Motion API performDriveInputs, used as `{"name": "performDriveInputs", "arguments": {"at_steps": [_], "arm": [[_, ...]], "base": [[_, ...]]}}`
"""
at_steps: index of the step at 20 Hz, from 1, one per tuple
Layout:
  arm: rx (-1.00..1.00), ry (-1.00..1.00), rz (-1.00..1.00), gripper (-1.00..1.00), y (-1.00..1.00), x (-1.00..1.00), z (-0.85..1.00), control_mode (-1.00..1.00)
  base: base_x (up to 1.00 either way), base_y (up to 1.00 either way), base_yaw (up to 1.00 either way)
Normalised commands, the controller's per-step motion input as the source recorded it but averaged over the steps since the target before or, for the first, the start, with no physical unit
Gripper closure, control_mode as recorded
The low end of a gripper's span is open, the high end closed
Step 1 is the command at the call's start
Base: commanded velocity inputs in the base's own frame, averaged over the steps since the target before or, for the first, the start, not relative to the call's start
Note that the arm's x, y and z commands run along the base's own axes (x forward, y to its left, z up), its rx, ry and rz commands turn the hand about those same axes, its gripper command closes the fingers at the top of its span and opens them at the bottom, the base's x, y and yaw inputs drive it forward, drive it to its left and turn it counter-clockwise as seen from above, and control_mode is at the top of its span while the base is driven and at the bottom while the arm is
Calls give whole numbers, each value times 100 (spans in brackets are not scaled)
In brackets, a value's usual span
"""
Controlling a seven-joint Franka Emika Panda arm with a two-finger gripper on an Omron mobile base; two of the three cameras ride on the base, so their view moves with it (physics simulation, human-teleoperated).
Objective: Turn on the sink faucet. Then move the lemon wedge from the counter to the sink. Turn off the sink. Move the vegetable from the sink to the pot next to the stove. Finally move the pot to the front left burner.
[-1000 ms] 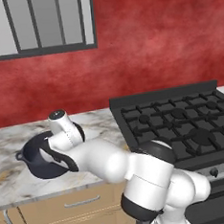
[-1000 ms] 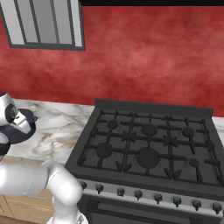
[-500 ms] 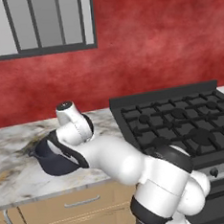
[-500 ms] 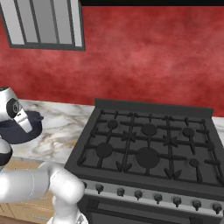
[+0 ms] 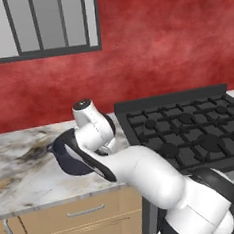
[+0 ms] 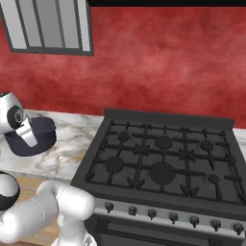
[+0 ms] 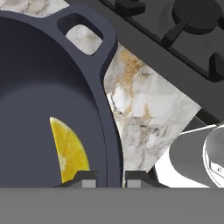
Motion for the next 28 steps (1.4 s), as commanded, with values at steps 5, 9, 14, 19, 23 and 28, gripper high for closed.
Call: {"name": "performDriveInputs", "arguments": {"at_steps": [5, 9, 14, 19, 23, 28], "arm": [[0, -15, -14, 100, -63, -56, 35, -100], [0, -8, -16, 100, -76, -47, 31, -100], [0, -3, -17, 100, -79, -39, 23, -100], [1, 0, -17, 100, -83, -32, 13, -100], [0, 0, -16, 100, -80, -20, 10, -100], [1, 0, -14, 100, -80, -7, 6, -100]], "base": [[0, 0, 0], [0, 0, 0], [0, 0, 0], [0, 0, 0], [0, 0, 0], [0, 0, 0]]}}
